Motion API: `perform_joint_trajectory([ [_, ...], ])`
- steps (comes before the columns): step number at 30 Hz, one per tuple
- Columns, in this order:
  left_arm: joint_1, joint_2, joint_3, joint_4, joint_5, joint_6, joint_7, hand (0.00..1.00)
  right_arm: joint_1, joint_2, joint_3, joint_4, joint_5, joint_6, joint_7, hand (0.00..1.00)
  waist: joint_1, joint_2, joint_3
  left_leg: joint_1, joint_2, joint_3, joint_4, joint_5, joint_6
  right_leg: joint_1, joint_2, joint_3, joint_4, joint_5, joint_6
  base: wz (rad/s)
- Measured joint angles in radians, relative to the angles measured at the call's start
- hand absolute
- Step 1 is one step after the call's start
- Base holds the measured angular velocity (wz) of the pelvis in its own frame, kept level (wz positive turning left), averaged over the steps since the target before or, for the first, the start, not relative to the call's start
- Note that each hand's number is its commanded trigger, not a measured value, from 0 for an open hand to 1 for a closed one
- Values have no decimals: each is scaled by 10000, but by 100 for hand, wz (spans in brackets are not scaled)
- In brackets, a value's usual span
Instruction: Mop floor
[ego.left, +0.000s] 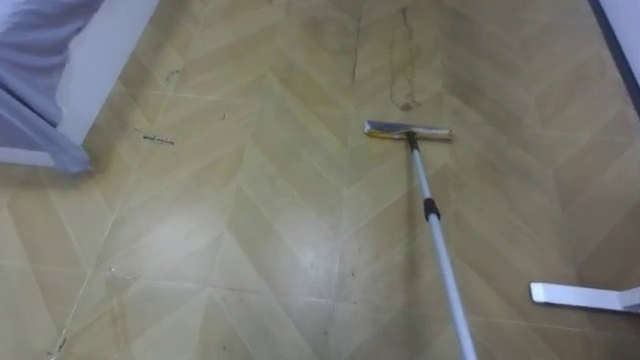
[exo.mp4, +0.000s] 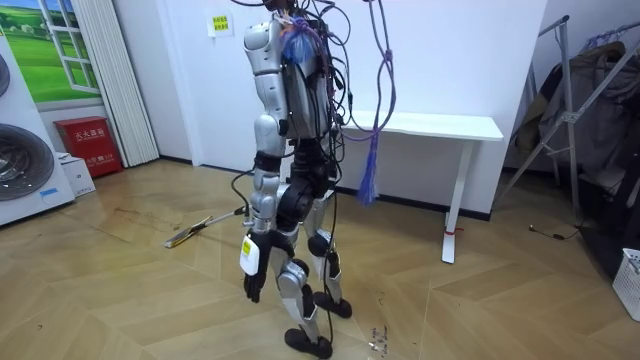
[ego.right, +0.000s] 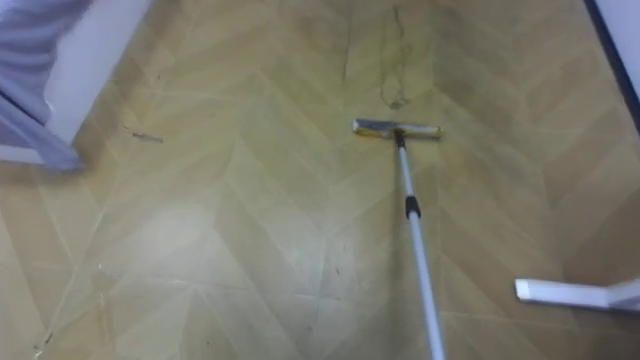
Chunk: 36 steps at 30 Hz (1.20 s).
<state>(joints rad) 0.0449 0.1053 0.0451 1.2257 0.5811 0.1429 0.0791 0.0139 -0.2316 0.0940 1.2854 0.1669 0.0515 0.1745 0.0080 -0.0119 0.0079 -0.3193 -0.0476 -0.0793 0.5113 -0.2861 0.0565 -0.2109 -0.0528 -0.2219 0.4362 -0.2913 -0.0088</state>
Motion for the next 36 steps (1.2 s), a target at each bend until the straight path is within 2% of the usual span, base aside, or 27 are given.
perform_joint_trajectory([
  [2,-32,0,286,144,-9,21,16,0,-7,-64,-13,340,-348,7,-351,100,9,11,-2,-500,-125,-46,686,-259,31,-690,-195,27,981,-438,30,3],
  [4,30,22,295,142,-310,67,114,0,15,-74,25,800,-546,177,-754,100,9,61,-10,-1160,-292,-39,1459,-544,50,-1468,-431,58,2061,-951,48,10],
  [5,36,26,279,139,-662,109,200,0,72,-84,31,1011,-541,397,-953,100,4,113,-2,-1643,-377,-33,2023,-743,54,-1965,-552,88,2736,-1252,42,6],
  [7,62,24,276,128,-963,208,222,0,121,-77,46,1414,-539,638,-1119,100,41,275,64,-2280,-392,97,2859,-1051,58,-2589,-699,146,3676,-1632,-20,-2],
  [10,169,47,219,133,-1727,438,272,0,227,18,137,1629,-413,811,-1253,100,74,369,69,-3192,-366,257,4291,-1621,-44,-3592,-876,283,5263,-2306,-213,-11],
  [13,138,68,-130,115,-2216,457,295,0,151,119,393,1634,-88,843,-1332,100,100,335,90,-3486,-352,243,4901,-1810,-166,-3886,-876,336,5955,-2622,-346,4],
  [16,134,67,-562,129,-2763,460,385,0,-182,268,413,1647,30,1001,-1556,100,238,258,87,-3965,-337,116,5677,-1947,-394,-4233,-864,213,6650,-3003,-615,15],
  [17,172,66,-773,135,-2802,469,428,0,-513,283,385,1803,20,1064,-1624,100,279,175,108,-4317,-312,140,6235,-1820,-599,-4397,-885,153,6987,-3179,-693,13],
  [18,211,73,-952,128,-3021,540,464,0,-908,249,365,1956,9,1210,-1666,100,305,146,98,-4857,-206,205,7238,-1309,-935,-4517,-869,128,7312,-3385,-705,7],
  [19,248,77,-1080,130,-3111,559,470,0,-1124,207,370,1990,-1,1276,-1679,100,347,69,144,-5157,-127,278,7796,-873,-995,-4534,-836,132,7465,-3468,-765,-16],
  [20,281,86,-1321,131,-3180,593,455,0,-1487,95,397,1991,8,1309,-1657,100,578,-20,183,-5729,99,505,8822,188,-1000,-4520,-819,153,7698,-3583,-941,-39],
  [21,369,107,-1582,139,-3442,596,416,0,-1850,-36,438,1987,54,1309,-1523,100,830,-57,159,-6232,329,676,9632,1390,-962,-4431,-778,163,7833,-3634,-1015,-39],
  [22,405,134,-1700,139,-3575,587,360,0,-2053,-101,439,1980,59,1309,-1423,100,883,-40,161,-6465,413,760,9949,1809,-956,-4338,-728,170,7838,-3666,-1027,-21],
  [23,455,230,-1705,108,-3821,534,238,0,-2417,-177,434,1973,186,1289,-1217,100,1010,-141,158,-6906,567,1024,10593,1954,-879,-4240,-716,263,7849,-3738,-1037,-7],
  [24,436,351,-1706,103,-3933,465,144,0,-2708,-247,466,2037,407,1240,-972,100,1136,-233,180,-7218,613,1263,10644,1850,-833,-4169,-755,389,7793,-3757,-1002,-5],
  [25,448,406,-1691,105,-3919,426,122,0,-2803,-271,500,2051,548,1229,-865,100,1202,-268,165,-7251,621,1374,10336,1787,-748,-4118,-832,430,7762,-3788,-937,0],
  [26,457,498,-1682,107,-3903,395,44,0,-2859,-341,715,2060,881,1221,-697,100,1277,-366,255,-7043,709,1486,9036,1605,-711,-3941,-865,479,7610,-3860,-788,16],
  [27,450,569,-1685,109,-3897,383,-74,0,-2777,-401,888,2058,1289,1237,-620,100,1302,-327,249,-6514,724,1476,7152,1437,-709,-3705,-861,493,7412,-3952,-594,21],
  [28,455,591,-1665,108,-3894,382,-134,0,-2669,-424,907,2037,1461,1241,-604,100,1313,-301,235,-6206,730,1453,6154,1374,-737,-3581,-866,488,7309,-4005,-484,23],
  [29,464,632,-1661,116,-3867,390,-289,0,-2387,-479,907,2026,1618,1236,-525,100,1313,-154,221,-5715,744,1382,4874,1034,-667,-3339,-929,429,7100,-4084,-322,25],
  [30,403,632,-1660,122,-3789,395,-405,0,-2002,-536,893,2026,1750,1214,-487,100,1255,-63,140,-5503,574,1591,4613,521,-224,-3058,-1213,333,6784,-4101,-260,28],
  [31,372,629,-1661,130,-3766,394,-444,0,-1778,-574,860,2051,1769,1211,-479,100,1213,-69,119,-5382,432,1702,4433,415,-58,-2888,-1379,308,6553,-4055,-106,39],
  [32,479,594,-1660,166,-3738,375,-491,0,-1383,-695,796,2275,1751,1211,-415,100,1071,-30,24,-5073,153,1934,4125,133,367,-2574,-1658,305,6237,-3858,280,39],
  [33,398,538,-1554,155,-3702,387,-501,0,-1033,-884,808,2555,1707,1239,-409,100,947,99,22,-4859,-197,1990,4097,-140,620,-2826,-1774,643,6859,-3318,263,37],
  [34,383,511,-1449,116,-3700,394,-484,0,-783,-966,811,2618,1702,1238,-454,100,904,199,1,-4786,-288,2005,4187,-322,663,-3077,-1811,903,7421,-2819,219,32],
  [35,394,505,-1277,103,-3686,340,-401,0,-264,-1038,811,2662,1703,1252,-507,100,787,357,-52,-4604,-472,2006,4314,-673,872,-3642,-1845,1442,8594,-1586,237,22],
  [36,388,507,-1182,-29,-3681,287,-277,0,169,-1020,809,2617,1728,1258,-505,100,707,496,-133,-4473,-545,1974,4356,-955,986,-4241,-1640,1827,9365,-1022,287,12],
])
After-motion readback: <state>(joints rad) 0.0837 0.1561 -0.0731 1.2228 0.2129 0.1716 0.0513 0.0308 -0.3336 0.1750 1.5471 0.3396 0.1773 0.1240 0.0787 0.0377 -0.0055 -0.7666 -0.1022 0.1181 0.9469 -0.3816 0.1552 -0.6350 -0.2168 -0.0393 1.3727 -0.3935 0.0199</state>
